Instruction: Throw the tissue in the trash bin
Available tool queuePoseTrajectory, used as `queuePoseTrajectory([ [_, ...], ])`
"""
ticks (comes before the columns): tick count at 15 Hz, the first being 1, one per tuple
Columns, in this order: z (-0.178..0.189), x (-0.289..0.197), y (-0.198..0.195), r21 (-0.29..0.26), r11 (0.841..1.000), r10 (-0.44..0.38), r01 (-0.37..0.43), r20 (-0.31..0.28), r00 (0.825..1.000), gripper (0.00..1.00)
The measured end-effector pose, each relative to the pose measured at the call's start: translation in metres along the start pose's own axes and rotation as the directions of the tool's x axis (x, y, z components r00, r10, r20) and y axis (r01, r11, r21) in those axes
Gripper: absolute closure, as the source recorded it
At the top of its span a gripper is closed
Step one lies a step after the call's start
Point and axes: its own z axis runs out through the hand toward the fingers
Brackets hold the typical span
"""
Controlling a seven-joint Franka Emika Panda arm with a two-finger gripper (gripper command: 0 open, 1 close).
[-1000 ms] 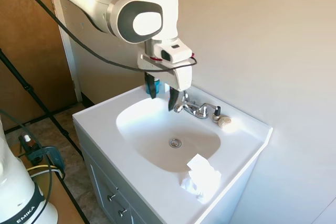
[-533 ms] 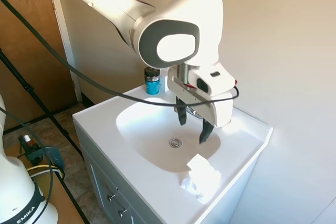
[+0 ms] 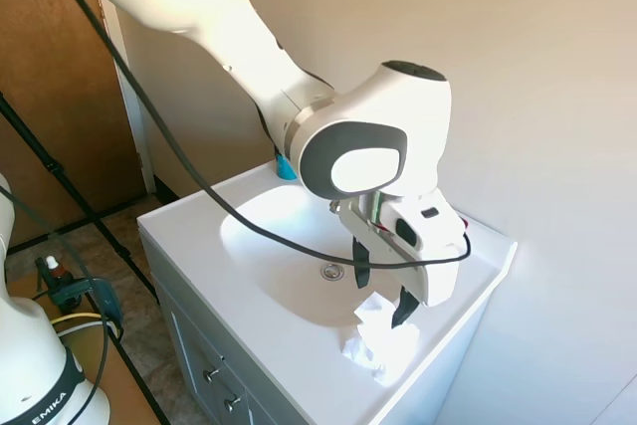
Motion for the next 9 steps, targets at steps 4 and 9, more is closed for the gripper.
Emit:
queuePoseTrajectory([
  [4, 0.033, 0.015, -0.01, -0.038, 0.999, 0.035, -0.034, 0.009, 0.999, 1.0],
  [9, 0.048, 0.017, -0.008, -0.046, 0.998, 0.048, -0.047, 0.012, 0.999, 1.0],
])
